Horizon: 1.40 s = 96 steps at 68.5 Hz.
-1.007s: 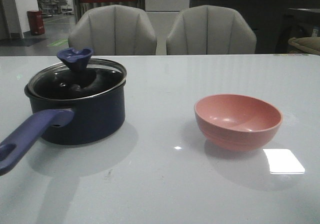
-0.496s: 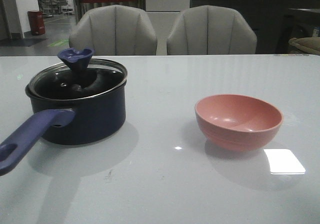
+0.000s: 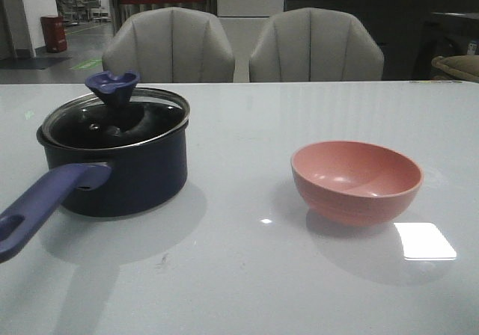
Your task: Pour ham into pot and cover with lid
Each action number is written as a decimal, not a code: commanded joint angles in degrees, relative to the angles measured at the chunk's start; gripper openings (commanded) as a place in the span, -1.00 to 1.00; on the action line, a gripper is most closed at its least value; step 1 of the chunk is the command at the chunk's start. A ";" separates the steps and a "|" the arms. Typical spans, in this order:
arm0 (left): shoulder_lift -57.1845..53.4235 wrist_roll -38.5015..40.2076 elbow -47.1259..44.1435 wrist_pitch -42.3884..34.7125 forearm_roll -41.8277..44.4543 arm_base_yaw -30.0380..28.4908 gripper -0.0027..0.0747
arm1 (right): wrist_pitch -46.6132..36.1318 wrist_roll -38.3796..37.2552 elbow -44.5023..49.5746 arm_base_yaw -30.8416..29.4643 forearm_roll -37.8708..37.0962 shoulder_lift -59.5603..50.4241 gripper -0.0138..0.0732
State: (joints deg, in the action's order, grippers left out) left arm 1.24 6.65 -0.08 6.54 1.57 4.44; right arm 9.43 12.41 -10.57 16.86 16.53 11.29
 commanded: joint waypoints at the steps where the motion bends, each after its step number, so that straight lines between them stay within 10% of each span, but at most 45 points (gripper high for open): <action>1: -0.24 0.97 0.53 -7.28 0.26 -0.07 -0.64 | -4.34 0.33 -1.58 0.07 -0.05 0.42 -0.30; 96: -2.56 0.97 -1.41 -8.21 0.65 -0.07 -0.64 | -5.57 0.13 -0.63 -0.73 -5.64 -0.27 -0.30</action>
State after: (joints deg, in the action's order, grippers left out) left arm -0.23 7.13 -0.19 2.69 2.23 4.44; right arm 9.31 12.41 -10.35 16.86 15.24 11.17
